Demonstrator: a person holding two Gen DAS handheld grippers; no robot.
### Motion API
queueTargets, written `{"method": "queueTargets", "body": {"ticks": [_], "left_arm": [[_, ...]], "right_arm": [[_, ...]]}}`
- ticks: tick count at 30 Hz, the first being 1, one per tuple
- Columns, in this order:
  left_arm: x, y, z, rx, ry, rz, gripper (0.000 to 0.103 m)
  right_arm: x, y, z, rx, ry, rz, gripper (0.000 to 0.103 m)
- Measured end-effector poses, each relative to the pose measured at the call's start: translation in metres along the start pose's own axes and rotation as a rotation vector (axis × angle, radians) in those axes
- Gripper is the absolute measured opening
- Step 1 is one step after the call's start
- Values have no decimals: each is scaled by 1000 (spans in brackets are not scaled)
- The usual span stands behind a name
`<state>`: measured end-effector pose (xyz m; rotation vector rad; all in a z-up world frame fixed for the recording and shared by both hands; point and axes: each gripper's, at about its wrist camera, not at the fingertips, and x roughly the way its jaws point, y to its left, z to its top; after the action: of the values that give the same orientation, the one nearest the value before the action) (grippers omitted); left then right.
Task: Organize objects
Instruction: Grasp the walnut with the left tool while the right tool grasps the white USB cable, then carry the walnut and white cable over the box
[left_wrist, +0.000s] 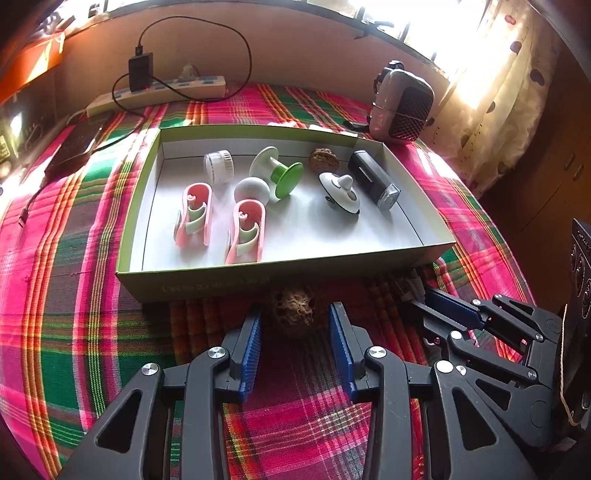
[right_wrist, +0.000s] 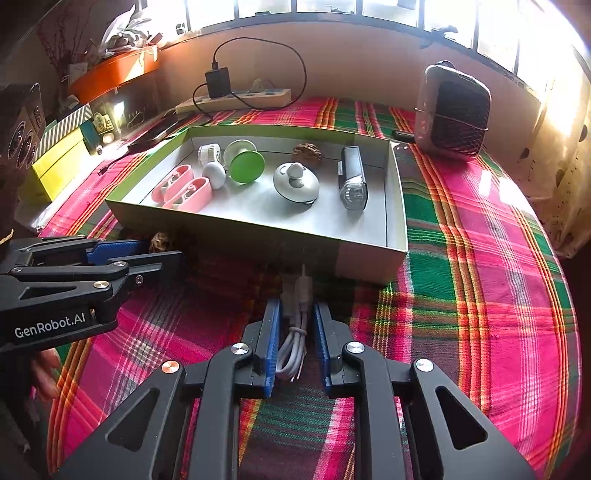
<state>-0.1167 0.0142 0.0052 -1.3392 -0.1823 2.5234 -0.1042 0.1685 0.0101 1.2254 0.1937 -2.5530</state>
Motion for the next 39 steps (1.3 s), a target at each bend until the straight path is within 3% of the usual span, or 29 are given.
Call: {"method": "queueTargets", "body": {"ticks": [7, 9, 39], "left_arm": [[0, 1, 0, -12, -10, 17, 33], [0, 1, 0, -12, -12, 26, 28], [-4, -4, -7, 20, -34, 66, 28]], "right_arm": [[0, 0, 0, -1, 0, 0, 19], [0, 0, 0, -3, 0, -2, 19], [-2, 1, -1, -4, -5, -25, 18]]}}
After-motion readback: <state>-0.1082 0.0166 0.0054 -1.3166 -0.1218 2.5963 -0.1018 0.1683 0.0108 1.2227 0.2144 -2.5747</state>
